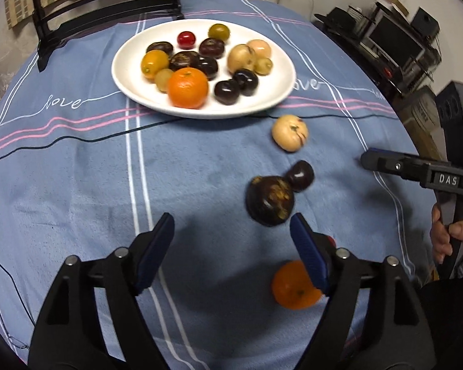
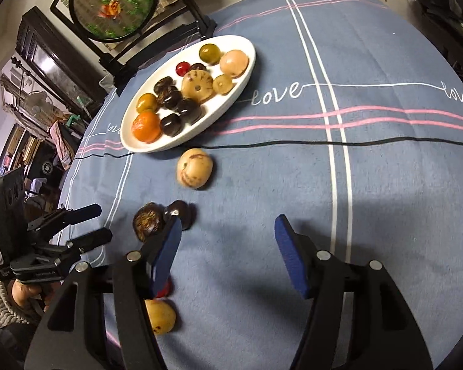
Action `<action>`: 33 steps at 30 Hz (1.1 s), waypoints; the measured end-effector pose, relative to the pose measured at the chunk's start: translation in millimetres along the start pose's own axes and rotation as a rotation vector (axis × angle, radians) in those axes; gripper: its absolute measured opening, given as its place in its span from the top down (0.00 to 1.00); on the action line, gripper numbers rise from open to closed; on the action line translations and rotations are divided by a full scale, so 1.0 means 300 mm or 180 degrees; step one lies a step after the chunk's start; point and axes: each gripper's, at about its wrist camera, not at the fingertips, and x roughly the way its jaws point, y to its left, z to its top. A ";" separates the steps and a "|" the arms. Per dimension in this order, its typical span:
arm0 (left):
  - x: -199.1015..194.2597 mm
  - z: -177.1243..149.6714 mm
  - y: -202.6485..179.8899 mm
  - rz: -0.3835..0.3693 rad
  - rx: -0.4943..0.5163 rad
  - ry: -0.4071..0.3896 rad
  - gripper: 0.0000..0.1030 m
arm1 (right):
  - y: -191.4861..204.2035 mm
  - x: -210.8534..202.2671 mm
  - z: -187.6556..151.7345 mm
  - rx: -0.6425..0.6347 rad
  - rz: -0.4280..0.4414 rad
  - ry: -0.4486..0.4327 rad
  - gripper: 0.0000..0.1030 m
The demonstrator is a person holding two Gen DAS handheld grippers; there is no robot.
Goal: Organize fruits
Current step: 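Move both grippers back toward the dark fruits beside the plate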
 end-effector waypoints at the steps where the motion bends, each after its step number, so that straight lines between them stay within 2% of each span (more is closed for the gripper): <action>1: -0.005 -0.004 -0.006 0.0007 0.0021 -0.0001 0.22 | 0.005 -0.002 -0.001 -0.0017 0.0000 -0.0003 0.38; 6: -0.010 -0.010 -0.021 0.0017 0.0049 0.0019 0.21 | 0.019 -0.016 -0.014 -0.0068 -0.0008 -0.0008 0.37; 10: 0.020 -0.010 -0.035 0.0145 0.0131 0.0093 0.20 | 0.010 -0.027 -0.021 -0.0021 -0.0030 -0.0034 0.37; 15: 0.057 0.000 -0.053 0.0201 0.0241 0.0138 0.20 | 0.002 -0.039 -0.026 0.0018 -0.0105 -0.0051 0.25; 21: 0.088 0.020 -0.072 0.0274 0.0332 0.0152 0.20 | 0.004 -0.040 -0.026 0.0008 -0.0145 -0.0035 0.25; 33: 0.111 0.038 -0.076 0.0277 0.0346 0.0149 0.18 | 0.006 -0.034 -0.029 -0.0003 -0.0216 0.0039 0.25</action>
